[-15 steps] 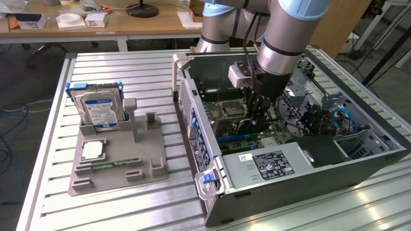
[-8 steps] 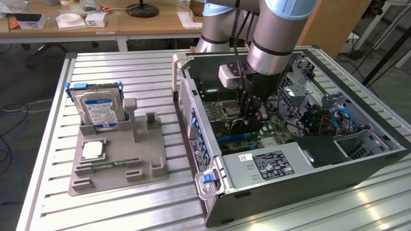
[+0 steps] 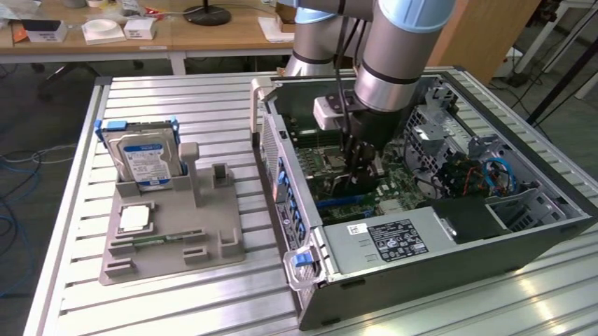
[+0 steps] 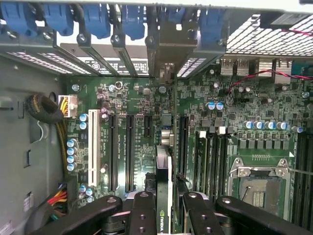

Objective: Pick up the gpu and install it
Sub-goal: 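Insert the gpu into the slot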

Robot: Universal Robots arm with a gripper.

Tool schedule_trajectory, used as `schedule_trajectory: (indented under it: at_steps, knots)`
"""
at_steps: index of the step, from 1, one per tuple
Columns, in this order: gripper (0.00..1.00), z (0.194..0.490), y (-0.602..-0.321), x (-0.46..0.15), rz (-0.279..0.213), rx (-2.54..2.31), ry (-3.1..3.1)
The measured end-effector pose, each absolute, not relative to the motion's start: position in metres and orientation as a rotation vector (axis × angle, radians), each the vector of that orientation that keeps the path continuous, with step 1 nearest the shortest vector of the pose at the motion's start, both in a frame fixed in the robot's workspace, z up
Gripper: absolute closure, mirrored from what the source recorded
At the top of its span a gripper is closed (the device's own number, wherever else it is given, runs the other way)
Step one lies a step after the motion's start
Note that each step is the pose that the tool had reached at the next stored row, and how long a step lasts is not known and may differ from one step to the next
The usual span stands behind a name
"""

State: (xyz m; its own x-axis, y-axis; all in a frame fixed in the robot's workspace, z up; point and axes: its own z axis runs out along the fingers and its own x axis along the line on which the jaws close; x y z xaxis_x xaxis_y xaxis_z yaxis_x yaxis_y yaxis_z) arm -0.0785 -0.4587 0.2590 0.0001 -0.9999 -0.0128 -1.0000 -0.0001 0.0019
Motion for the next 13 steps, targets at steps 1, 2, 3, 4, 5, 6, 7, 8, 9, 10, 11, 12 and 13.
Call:
schedule_trajectory:
  at_steps: [1, 2, 3, 4, 5, 6, 7, 8, 9, 10, 11, 12, 13]
  knots:
    - [0.74, 0.2575, -0.4587, -0.0785, 0.016, -2.216, 2.216]
    - [0.74, 0.2565, -0.4587, -0.0786, 0.016, -2.216, 2.216]
    - [0.74, 0.2556, -0.4587, -0.0786, 0.016, -2.216, 2.216]
    - [0.74, 0.2545, -0.4587, -0.0787, 0.016, -2.216, 2.216]
    - [0.74, 0.2535, -0.4587, -0.0788, 0.016, -2.216, 2.216]
    - [0.74, 0.2529, -0.4587, -0.0789, 0.016, -2.216, 2.216]
    - [0.74, 0.2527, -0.4588, -0.0794, 0.016, -2.216, 2.216]
    - [0.74, 0.2524, -0.4588, -0.0798, 0.016, -2.216, 2.216]
    - [0.74, 0.2521, -0.4588, -0.0802, 0.016, -2.216, 2.216]
    - [0.74, 0.2518, -0.4587, -0.0807, 0.016, -2.216, 2.216]
    - [0.74, 0.2516, -0.4587, -0.0810, 0.016, -2.216, 2.216]
    - [0.74, 0.2514, -0.4587, -0.0814, 0.016, -2.216, 2.216]
    - [0.74, 0.2513, -0.4587, -0.0817, 0.016, -2.216, 2.216]
